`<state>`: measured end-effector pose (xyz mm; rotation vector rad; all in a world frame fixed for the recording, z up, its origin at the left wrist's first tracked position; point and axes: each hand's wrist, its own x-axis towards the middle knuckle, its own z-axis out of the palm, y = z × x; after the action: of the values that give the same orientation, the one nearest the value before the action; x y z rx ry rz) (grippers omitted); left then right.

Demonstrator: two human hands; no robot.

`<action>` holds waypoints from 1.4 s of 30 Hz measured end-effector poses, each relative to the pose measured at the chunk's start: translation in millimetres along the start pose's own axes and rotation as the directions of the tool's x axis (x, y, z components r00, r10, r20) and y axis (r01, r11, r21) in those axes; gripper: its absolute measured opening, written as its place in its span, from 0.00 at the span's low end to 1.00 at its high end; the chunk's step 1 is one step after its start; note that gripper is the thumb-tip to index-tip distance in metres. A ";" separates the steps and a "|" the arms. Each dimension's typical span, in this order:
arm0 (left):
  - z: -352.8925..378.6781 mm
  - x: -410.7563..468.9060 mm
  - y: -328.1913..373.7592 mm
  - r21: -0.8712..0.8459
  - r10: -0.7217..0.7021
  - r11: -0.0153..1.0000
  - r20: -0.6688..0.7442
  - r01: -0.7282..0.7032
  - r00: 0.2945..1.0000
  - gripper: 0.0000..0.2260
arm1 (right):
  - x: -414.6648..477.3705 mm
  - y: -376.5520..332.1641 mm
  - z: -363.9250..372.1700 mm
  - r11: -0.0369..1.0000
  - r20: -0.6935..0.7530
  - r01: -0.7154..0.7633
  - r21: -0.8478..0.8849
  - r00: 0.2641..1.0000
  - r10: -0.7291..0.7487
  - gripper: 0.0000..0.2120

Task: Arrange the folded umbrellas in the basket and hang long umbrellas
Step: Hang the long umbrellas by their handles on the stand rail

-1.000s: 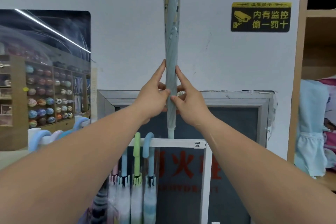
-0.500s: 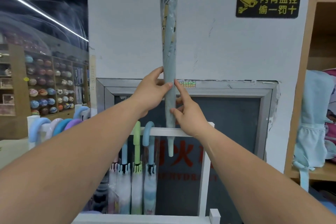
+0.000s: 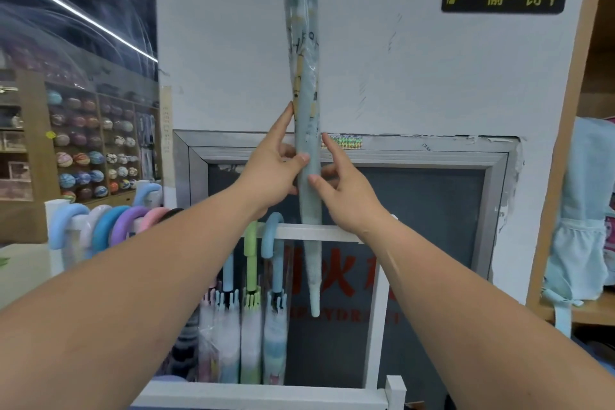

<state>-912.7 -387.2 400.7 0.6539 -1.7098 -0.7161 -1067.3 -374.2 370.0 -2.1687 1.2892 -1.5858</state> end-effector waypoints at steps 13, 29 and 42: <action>1.9 0.0 -30.7 0.103 -0.013 0.995 0.068 0.006 0.998 0.32 | 10.4 6.0 -2.3 0.999 0.042 -0.039 -0.029 0.998 0.040 0.45; 4.1 5.7 -33.4 0.079 0.001 0.997 0.074 -0.007 0.997 0.37 | 12.0 1.7 -9.8 0.999 -0.017 -0.022 0.045 1.000 0.023 0.34; 6.9 9.3 -32.0 0.098 -0.022 0.995 0.077 0.014 0.997 0.28 | 0.7 18.7 -11.7 0.992 0.156 -0.099 -0.084 0.981 0.111 0.46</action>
<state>-919.5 -414.4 381.4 0.7180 -1.8217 -0.6816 -1087.2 -382.2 364.7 -2.1809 1.4092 -1.3144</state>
